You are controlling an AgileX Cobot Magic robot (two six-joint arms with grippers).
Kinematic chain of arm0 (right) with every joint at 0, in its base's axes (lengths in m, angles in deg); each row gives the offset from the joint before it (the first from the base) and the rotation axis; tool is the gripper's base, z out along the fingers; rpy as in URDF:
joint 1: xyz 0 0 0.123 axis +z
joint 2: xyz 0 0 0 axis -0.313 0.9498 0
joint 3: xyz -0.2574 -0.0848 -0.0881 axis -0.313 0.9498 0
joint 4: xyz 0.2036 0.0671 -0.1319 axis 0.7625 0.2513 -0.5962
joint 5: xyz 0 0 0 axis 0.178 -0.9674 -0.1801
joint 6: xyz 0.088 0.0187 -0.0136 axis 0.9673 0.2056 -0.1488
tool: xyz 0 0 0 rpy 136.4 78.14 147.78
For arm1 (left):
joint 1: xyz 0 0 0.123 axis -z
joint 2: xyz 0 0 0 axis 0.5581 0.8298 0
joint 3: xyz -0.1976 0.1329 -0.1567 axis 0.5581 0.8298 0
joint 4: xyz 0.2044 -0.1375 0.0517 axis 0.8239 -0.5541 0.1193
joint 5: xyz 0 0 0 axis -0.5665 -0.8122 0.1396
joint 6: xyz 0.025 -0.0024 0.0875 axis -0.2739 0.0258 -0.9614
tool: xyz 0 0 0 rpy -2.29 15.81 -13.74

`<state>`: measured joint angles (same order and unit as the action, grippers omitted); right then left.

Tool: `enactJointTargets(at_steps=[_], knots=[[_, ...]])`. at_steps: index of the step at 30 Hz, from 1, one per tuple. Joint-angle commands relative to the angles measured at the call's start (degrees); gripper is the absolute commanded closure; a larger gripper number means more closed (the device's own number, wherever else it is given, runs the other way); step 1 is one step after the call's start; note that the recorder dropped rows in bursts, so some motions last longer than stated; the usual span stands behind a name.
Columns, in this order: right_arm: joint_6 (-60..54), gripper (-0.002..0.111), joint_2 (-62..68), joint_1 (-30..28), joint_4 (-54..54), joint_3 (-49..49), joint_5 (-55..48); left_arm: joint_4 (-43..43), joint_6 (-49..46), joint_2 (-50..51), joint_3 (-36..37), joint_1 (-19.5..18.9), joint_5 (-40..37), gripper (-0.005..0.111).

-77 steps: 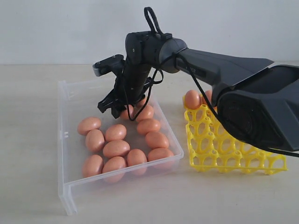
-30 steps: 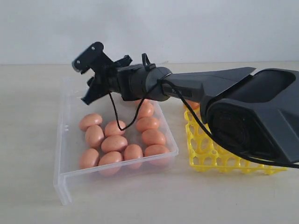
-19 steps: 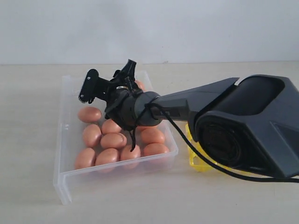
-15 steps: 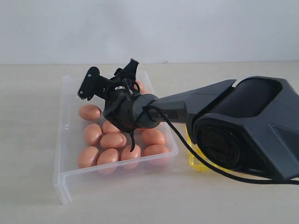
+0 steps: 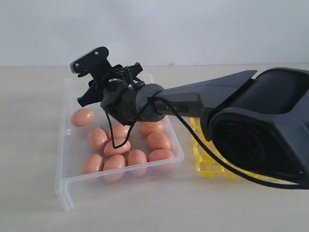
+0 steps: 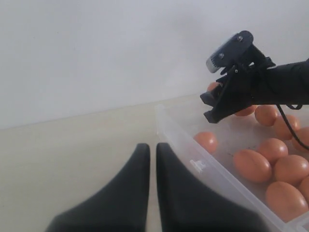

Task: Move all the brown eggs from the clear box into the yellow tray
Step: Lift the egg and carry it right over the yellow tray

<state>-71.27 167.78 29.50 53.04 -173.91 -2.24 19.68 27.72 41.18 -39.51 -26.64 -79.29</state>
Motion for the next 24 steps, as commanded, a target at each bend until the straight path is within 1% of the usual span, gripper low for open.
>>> enactJointTargets(at_steps=[1, 3, 4, 5, 6, 7, 9, 10, 11, 13, 16, 18, 19, 22, 24], knots=[[10.34, 0.109, -2.40, 0.10, -10.11, 1.09, -0.94, -0.13, 0.29, -0.04, 0.23, 0.33, 0.18, 0.103], [8.92, 0.109, -2.80, 0.48, -17.79, 2.71, -0.68, -0.13, 0.29, -0.04, 0.23, 0.33, 0.18, 0.103], [3.84, 0.109, -3.32, 1.18, -20.78, 5.10, 2.72, -0.13, 0.29, -0.04, 0.23, 0.33, 0.18, 0.103], [-3.98, 0.109, -3.32, 1.75, -19.96, 7.10, 7.37, -0.13, 0.29, -0.04, 0.23, 0.33, 0.18, 0.103], [-8.13, 0.109, -3.32, 1.99, -19.11, 8.28, 10.48, -0.13, 0.29, -0.04, 0.23, 0.33, 0.18, 0.103], [-11.77, 0.109, -3.32, 2.54, -17.27, 9.89, 15.75, -0.13, 0.29, -0.04, 0.23, 0.33, 0.18, 0.103], [-12.44, 0.109, -3.32, 3.58, -16.80, 13.70, 29.50, -0.13, 0.29, -0.04, 0.23, 0.33, 0.18, 0.103], [-10.71, 0.109, -3.32, 4.03, -16.80, 14.54, 32.57, -0.13, 0.29, -0.04, 0.23, 0.33, 0.18, 0.103], [-6.60, 0.109, -3.54, 4.51, -17.07, 15.74, 36.34, -0.13, 0.29, -0.04, 0.23, 0.33, 0.18, 0.103], [1.38, 0.109, -4.33, 4.98, -18.29, 17.73, 40.02, -0.13, 0.29, -0.04, 0.23, 0.33, 0.18, 0.103], [18.11, 0.109, -6.80, 5.42, -23.51, 22.51, 42.73, -0.13, 0.29, -0.04, 0.23, 0.33, 0.18, 0.103], [34.70, 0.109, -10.23, 5.42, -33.48, 28.18, 42.41, -0.13, 0.29, -0.04, 0.23, 0.33, 0.18, 0.103], [40.72, 0.109, -12.02, 5.42, -39.19, 30.79, 42.12, -0.13, 0.29, -0.04, 0.23, 0.33, 0.18, 0.103], [52.92, 0.109, -17.80, 5.18, -54.19, 38.17, 41.08, -0.13, 0.29, -0.04, 0.23, 0.33, 0.18, 0.103], [58.17, 0.109, -20.51, 4.02, -59.02, 41.63, 41.08, -0.13, 0.29, -0.04, 0.23, 0.33, 0.18, 0.103]])
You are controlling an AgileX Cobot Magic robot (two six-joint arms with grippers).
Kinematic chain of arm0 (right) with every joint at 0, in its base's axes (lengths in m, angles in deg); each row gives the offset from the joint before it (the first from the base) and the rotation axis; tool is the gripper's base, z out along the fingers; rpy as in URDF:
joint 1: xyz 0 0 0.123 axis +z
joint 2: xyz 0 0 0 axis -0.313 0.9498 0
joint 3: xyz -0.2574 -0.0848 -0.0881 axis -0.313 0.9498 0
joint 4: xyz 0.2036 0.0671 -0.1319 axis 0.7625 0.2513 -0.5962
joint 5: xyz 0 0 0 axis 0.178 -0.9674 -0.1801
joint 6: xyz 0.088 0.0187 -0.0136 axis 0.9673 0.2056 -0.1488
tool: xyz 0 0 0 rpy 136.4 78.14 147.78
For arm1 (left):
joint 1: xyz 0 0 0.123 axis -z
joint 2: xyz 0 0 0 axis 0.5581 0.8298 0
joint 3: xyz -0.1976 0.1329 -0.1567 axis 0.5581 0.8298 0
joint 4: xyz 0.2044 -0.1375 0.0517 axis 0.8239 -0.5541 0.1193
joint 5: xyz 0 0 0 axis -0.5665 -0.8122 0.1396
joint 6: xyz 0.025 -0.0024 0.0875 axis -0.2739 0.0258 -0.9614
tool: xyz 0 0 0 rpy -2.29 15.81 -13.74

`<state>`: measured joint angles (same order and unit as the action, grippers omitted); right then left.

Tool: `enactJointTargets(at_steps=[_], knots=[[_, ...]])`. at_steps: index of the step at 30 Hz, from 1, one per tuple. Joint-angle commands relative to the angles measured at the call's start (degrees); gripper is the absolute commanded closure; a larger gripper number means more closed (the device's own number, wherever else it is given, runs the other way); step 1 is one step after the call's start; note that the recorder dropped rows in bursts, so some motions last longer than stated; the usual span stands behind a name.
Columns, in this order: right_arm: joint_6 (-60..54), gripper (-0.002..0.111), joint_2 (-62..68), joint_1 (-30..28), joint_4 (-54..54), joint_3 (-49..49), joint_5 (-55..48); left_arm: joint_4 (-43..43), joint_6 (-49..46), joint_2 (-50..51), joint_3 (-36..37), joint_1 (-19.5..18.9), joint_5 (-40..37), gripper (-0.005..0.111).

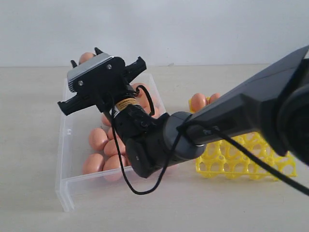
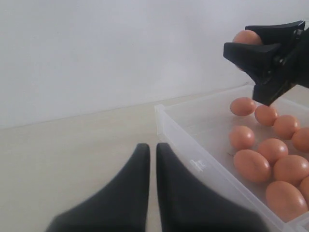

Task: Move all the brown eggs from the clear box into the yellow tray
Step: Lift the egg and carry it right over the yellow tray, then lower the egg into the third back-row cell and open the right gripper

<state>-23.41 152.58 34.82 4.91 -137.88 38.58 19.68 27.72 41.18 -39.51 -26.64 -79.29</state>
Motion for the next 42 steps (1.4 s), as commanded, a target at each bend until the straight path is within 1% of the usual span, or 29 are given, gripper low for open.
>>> enactJointTargets(at_steps=[1, 4, 8, 11, 13, 21, 25, 32, 36, 42], knots=[[13.96, 0.109, -6.45, -2.32, -12.60, 7.42, 0.26, -0.13, 0.29, -0.04, 0.23, 0.33, 0.18, 0.103], [25.25, 0.109, -9.83, -6.39, -20.44, 12.88, 2.77, -0.13, 0.29, -0.04, 0.23, 0.33, 0.18, 0.103], [38.03, 0.109, -13.07, -14.53, -34.25, 19.39, 2.77, -0.13, 0.29, -0.04, 0.23, 0.33, 0.18, 0.103], [42.92, 0.109, -14.95, -20.70, -46.01, 22.49, 2.77, -0.13, 0.29, -0.04, 0.23, 0.33, 0.18, 0.103], [46.37, 0.109, -15.92, -24.73, -50.77, 24.12, 2.77, -0.13, 0.29, -0.04, 0.23, 0.33, 0.18, 0.103], [45.89, 0.109, -20.07, -37.96, -51.94, 33.86, 2.77, -0.13, 0.29, -0.04, 0.23, 0.33, 0.18, 0.103], [44.58, 0.109, -20.32, -44.03, -51.94, 36.19, 2.77, -0.13, 0.29, -0.04, 0.23, 0.33, 0.18, 0.103], [52.94, 0.109, -18.99, -52.84, -51.16, 36.19, 2.77, -0.13, 0.29, -0.04, 0.23, 0.33, 0.18, 0.103], [54.09, 0.109, -16.23, -55.36, -51.46, 36.19, 2.77, -0.13, 0.29, -0.04, 0.23, 0.33, 0.18, 0.103], [53.43, 0.109, -10.59, -55.36, -50.43, 34.89, 2.77, -0.13, 0.29, -0.04, 0.23, 0.33, 0.18, 0.103]])
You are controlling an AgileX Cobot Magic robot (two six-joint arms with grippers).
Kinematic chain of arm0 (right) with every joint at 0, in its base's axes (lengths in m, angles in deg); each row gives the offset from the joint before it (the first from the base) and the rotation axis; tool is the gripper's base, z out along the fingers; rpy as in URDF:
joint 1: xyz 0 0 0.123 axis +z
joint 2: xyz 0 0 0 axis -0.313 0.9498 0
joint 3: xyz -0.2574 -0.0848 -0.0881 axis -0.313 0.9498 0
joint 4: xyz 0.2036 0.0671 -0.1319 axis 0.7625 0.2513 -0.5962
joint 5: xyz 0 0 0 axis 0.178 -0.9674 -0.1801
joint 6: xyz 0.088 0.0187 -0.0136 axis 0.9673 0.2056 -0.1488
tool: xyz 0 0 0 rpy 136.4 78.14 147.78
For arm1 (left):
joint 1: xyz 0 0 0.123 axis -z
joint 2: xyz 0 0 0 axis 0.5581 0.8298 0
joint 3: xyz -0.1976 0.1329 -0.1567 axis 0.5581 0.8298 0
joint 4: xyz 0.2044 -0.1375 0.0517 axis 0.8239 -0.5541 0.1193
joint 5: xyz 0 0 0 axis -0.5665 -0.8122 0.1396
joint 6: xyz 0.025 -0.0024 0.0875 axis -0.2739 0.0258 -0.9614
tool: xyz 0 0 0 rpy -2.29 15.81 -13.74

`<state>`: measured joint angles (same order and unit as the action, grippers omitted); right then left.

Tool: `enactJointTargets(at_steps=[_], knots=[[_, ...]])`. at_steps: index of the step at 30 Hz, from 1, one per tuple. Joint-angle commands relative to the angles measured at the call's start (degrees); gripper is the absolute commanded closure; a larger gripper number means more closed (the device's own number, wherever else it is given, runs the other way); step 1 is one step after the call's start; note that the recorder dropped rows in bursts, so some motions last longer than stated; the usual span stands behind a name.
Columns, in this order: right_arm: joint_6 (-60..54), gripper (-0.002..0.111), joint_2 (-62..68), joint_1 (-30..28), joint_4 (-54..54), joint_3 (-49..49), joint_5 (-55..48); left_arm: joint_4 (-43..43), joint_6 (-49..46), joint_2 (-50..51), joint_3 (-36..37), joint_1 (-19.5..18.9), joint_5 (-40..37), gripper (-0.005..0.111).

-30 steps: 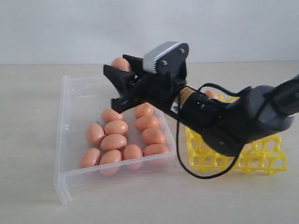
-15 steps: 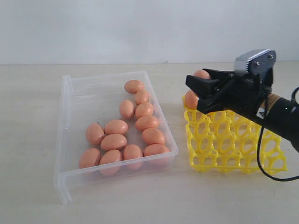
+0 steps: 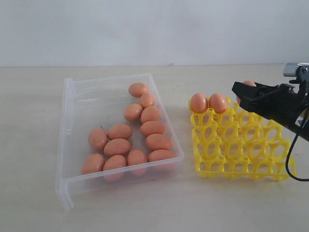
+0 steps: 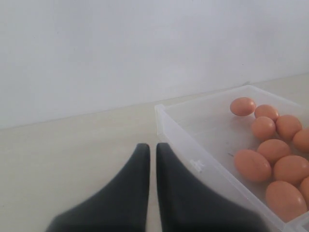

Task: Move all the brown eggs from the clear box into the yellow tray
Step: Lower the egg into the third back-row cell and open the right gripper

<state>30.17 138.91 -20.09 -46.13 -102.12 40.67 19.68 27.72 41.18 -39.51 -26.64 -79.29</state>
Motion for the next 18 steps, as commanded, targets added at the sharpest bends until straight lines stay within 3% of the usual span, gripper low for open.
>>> enactJointTargets(at_steps=[1, 18], knots=[[-0.44, 0.109, 3.98, -0.44, 1.70, -1.32, 0.68, -0.13, 0.29, -0.04, 0.23, 0.33, 0.18, 0.103], [-5.64, 0.109, 9.98, -0.44, 4.10, -6.62, 0.68, -0.13, 0.29, -0.04, 0.23, 0.33, 0.18, 0.103]])
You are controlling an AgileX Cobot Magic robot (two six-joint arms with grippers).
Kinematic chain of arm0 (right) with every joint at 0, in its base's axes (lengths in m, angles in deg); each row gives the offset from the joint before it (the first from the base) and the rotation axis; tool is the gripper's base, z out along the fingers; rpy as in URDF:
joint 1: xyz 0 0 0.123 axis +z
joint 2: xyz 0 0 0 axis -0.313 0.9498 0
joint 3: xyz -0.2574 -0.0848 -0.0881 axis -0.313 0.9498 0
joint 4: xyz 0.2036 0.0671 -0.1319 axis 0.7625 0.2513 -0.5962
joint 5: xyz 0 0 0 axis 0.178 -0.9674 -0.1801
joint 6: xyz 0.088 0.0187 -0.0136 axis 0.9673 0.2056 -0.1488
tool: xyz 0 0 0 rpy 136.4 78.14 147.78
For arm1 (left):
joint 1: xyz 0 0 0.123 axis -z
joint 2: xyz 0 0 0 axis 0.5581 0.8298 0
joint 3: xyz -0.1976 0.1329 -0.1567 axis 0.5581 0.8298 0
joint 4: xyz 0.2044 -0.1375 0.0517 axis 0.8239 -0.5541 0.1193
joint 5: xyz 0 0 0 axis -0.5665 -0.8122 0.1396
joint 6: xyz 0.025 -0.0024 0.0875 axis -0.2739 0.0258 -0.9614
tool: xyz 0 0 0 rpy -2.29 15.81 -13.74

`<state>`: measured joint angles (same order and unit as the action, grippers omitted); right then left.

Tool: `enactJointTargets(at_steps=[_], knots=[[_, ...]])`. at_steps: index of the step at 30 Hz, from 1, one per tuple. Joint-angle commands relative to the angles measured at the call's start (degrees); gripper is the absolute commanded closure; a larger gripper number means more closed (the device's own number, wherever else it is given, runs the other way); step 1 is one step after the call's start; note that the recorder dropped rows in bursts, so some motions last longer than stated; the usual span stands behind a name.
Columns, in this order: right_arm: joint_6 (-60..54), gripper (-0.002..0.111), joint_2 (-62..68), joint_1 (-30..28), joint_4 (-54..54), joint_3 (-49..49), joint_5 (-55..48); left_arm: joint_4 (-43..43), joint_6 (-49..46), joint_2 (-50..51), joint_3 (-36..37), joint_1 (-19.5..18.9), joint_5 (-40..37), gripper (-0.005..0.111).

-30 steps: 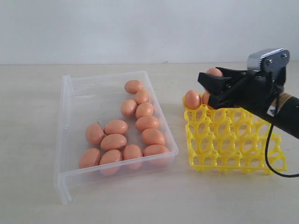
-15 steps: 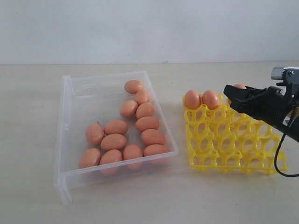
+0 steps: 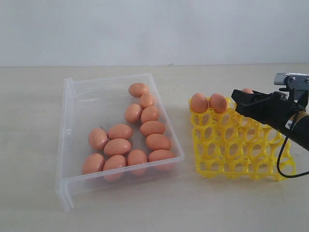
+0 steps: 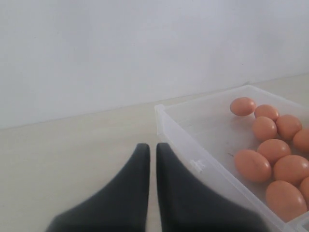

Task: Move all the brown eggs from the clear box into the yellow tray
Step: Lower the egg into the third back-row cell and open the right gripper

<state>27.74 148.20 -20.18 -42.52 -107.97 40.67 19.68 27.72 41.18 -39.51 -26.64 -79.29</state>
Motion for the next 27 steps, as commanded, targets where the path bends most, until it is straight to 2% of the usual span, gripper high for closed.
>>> enactJointTargets(at_steps=[1, 18, 20, 25, 27], knots=[[-3.21, 0.109, 0.69, -0.36, 0.37, -1.01, 0.68, -0.13, 0.29, -0.04, 0.23, 0.33, 0.18, 0.103], [-5.65, 0.107, 4.16, -0.15, -1.77, -3.70, 0.68, -0.13, 0.29, -0.04, 0.23, 0.33, 0.18, 0.103], [-5.65, 0.101, 4.16, -0.15, -2.91, -3.70, 0.68, -0.13, 0.29, -0.04, 0.23, 0.33, 0.18, 0.103], [-5.41, 0.072, 4.16, -0.15, -3.88, -3.70, 0.68, -0.13, 0.29, -0.04, 0.23, 0.33, 0.18, 0.103], [-5.08, 0.066, 4.16, -0.15, -3.88, -3.70, 0.68, -0.13, 0.29, -0.04, 0.23, 0.33, 0.18, 0.103]])
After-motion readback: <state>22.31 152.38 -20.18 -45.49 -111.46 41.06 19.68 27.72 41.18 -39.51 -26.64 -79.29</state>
